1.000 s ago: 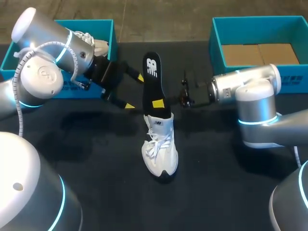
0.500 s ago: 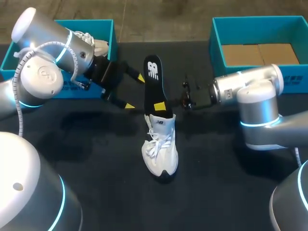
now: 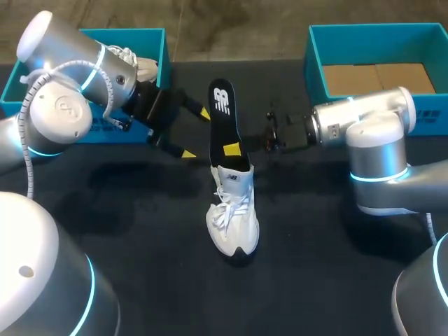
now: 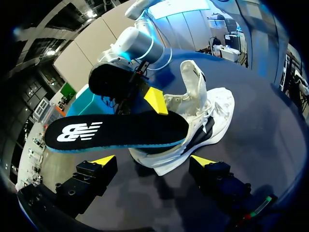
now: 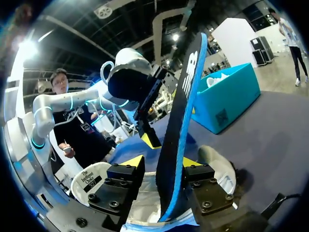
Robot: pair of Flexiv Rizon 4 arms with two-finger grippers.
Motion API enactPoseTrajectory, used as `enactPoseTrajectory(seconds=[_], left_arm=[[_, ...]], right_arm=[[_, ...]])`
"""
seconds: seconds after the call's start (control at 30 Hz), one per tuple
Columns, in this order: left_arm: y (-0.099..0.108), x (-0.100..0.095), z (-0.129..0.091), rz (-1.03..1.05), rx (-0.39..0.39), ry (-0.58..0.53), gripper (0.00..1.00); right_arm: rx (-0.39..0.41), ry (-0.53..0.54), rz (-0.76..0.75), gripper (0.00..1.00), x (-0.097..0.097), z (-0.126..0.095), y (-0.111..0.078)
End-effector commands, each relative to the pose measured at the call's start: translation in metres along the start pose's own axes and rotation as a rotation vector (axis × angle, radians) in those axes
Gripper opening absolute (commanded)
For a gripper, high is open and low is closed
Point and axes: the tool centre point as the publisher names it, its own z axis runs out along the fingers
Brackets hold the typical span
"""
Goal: Take the shoe out of the shoebox, open the shoe tongue, remove and reinsert the insole, then place the shoe into the shoebox
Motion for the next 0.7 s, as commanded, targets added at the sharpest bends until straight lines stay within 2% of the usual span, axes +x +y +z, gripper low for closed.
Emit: enactPoseTrajectory(seconds=[0.03, 0.2, 0.3, 0.4, 0.47, 0.7], left_arm=[[0.000, 0.000, 0.000, 0.001, -0.002, 0.000, 1.00], [0.000, 0.000, 0.000, 0.001, -0.002, 0.000, 1.00], [0.000, 0.000, 0.000, 0.001, -0.002, 0.000, 1.00], [0.000, 0.000, 0.000, 0.001, -0.002, 0.000, 1.00], [0.000, 0.000, 0.000, 0.001, -0.002, 0.000, 1.00], [0.000, 0.000, 0.000, 0.001, -0.002, 0.000, 1.00]], right_arm=[[0.023, 0.010, -0.007, 0.42, -0.006, -0.003, 0.008], [0.036, 0.021, -0.015, 0.38, -0.012, -0.004, 0.012], [0.038, 0.027, -0.007, 0.30, -0.015, -0.004, 0.009], [0.040, 0.031, 0.006, 0.21, -0.016, -0.003, 0.006], [0.041, 0.027, 0.014, 0.02, -0.015, -0.003, 0.004], [0.054, -0.008, 0.035, 0.00, -0.006, -0.005, -0.004]])
